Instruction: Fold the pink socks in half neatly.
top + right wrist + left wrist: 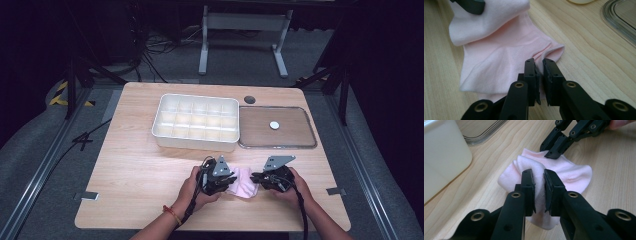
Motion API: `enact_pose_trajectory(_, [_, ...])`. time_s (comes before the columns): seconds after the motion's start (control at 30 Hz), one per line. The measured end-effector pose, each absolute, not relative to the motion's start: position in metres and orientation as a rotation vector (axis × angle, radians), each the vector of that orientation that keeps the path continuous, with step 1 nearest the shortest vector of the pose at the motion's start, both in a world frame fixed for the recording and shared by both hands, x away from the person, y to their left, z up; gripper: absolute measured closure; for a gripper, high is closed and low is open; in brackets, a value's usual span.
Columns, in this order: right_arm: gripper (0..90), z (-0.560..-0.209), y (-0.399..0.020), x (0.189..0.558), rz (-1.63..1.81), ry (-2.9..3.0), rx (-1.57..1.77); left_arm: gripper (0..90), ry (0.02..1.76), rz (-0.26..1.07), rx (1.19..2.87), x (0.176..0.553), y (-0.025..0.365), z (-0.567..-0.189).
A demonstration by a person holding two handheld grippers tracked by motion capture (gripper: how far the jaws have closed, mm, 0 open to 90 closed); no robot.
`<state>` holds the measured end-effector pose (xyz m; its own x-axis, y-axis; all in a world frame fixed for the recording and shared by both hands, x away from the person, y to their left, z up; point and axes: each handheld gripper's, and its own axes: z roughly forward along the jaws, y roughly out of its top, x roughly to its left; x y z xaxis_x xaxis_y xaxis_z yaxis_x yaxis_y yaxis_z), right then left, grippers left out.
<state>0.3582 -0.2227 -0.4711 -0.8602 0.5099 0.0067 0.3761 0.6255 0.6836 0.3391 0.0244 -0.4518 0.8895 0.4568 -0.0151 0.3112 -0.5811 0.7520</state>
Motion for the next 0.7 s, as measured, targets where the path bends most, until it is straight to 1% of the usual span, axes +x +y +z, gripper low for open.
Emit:
enact_pose_trajectory(0.43, [81.9, -0.472, -0.223, 0.358, 1.06, 2.657, 0.727, 79.3, 0.548, 0.224, 2.254, 0.34, 0.011, -0.454])
enact_pose_trajectory(0.6, [81.8, -0.472, -0.223, 0.358, 1.06, 2.657, 0.726, 78.1, 0.553, 0.228, 2.264, 0.34, 0.006, -0.456])
enact_pose_trajectory(0.7, [81.8, -0.472, -0.223, 0.358, 1.06, 2.657, 0.727, 75.8, 0.553, 0.224, 2.267, 0.341, 0.002, -0.458])
